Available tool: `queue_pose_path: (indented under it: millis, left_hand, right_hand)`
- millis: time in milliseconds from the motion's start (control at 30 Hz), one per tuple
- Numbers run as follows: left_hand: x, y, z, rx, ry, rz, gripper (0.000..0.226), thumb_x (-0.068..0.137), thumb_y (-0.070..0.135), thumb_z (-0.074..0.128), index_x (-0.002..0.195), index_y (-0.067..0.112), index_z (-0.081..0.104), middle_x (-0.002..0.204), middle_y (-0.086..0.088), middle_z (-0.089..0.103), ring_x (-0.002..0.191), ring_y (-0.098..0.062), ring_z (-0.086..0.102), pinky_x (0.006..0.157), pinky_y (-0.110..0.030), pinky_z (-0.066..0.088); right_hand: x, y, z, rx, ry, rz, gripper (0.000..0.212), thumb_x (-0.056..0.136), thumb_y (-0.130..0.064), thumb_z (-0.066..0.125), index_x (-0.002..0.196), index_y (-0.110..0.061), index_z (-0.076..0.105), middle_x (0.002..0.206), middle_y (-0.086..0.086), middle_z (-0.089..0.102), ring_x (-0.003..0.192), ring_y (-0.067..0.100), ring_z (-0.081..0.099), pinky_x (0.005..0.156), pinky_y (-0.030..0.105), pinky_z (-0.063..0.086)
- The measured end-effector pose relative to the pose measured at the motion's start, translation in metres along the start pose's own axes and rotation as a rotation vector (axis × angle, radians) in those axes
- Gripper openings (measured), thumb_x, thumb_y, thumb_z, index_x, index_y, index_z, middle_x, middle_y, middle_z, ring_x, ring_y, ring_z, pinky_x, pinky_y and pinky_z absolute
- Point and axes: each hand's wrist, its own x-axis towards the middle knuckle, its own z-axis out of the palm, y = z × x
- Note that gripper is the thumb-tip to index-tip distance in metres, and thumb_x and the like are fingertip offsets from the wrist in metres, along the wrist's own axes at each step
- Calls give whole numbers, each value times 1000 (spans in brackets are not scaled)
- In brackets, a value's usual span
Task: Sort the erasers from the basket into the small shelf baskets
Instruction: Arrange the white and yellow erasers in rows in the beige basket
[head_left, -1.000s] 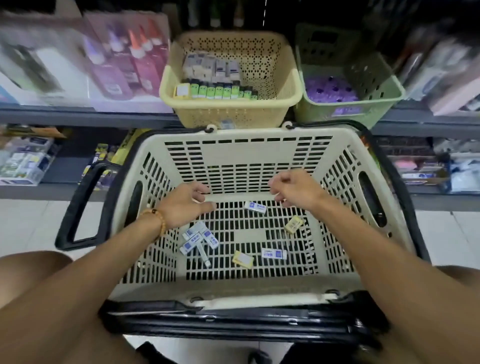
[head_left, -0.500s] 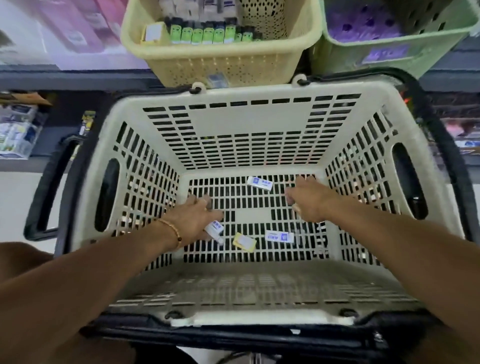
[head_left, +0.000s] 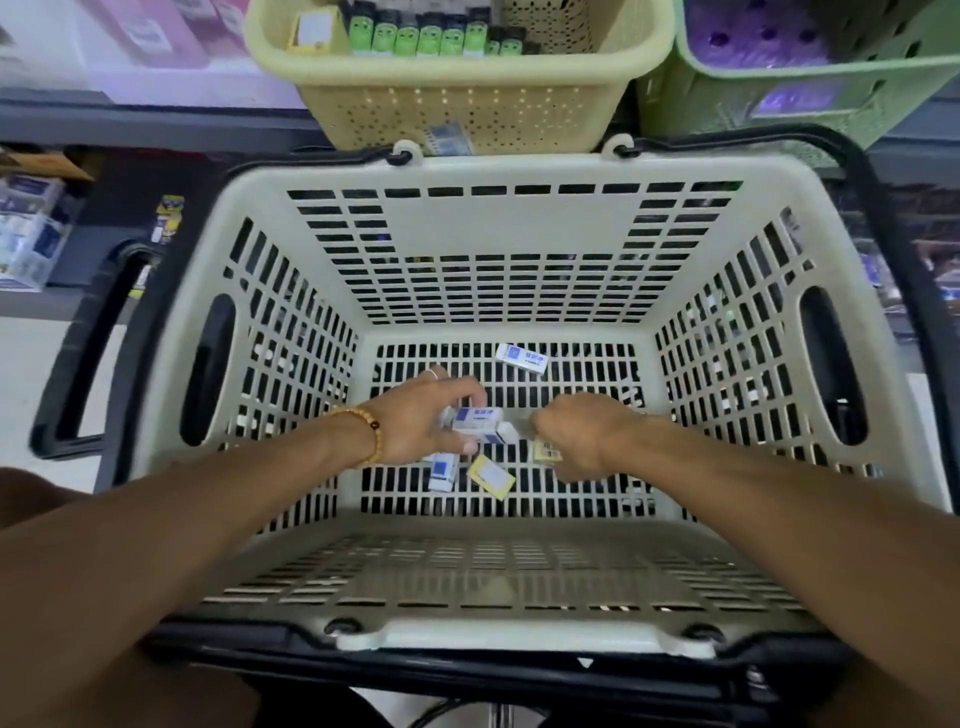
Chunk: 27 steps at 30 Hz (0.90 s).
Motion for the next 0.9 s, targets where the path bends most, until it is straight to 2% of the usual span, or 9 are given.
queue_pose_path:
  millis: [67,167,367,433,500,600,767,833,900]
  left_hand:
    - [3,10,11,62,-22,27,33,87,39,65,116,37,48,107,4,40,94,-15,48,82,-33,47]
    - [9,19,37,369,-60,92,44,90,40,60,129,35,42,124,-5,40,109,-21,43,94,-39,46]
    - [13,21,57,649,-8,204,59,87,50,58,138,34,34,131,-8,35,118,-26,36,75,-33,49]
    - [12,17,60,702,-15,217,64,84,48,61,138,34,29,136,-8,32,121,-27,35,75,-35,53]
    - [12,13,62,711,14,248,61,87,37,64,136,35,27,138,-9,32,120,-29,36,74,-38,57]
    - [18,9,59,720,27,315,54,90,35,60,136,34,31,137,-9,35,118,-30,39,77,-38,57]
    - [20,1,42,497,57,235,51,91,40,57,139,34,39,127,1,41,110,-18,41,94,-32,46]
    - [17,0,25,236,39,105,51,88,35,64,136,31,46,121,3,45,106,-13,45,97,-31,43]
    - [12,0,5,-67,-18,-22,46,85,31,70,128,27,55,111,5,51,98,-13,54,86,-26,48]
  right_hand:
    - [1,10,-10,45,53,46,17,86,-20,68,98,-18,56,85,-2,58,75,11,58,67,24,51]
    - [2,33,-28,112,177,143,15,88,-22,65,94,-20,51,87,0,57,75,15,56,66,28,47]
    - [23,37,-41,274,395,131,14,88,-17,61,87,-23,48,97,1,53,83,19,54,63,28,37]
    - [32,30,-38,240,378,116,12,89,-20,61,98,-19,51,106,4,49,91,22,54,70,30,39]
    - [40,23,-34,174,352,111,31,91,-26,62,118,-14,53,120,7,49,101,25,54,76,34,46]
    - [47,16,-32,91,374,106,28,96,-21,54,121,-10,52,125,11,48,104,29,56,82,40,50]
    - [41,22,-38,270,287,84,3,97,-16,49,100,-14,50,117,8,49,97,26,57,78,36,46]
    - [35,27,-40,345,229,113,8,98,-21,52,95,-16,45,102,5,52,85,20,55,69,34,45]
    - [27,30,-41,413,157,134,15,98,-28,54,91,-18,43,89,1,51,76,16,51,57,29,37]
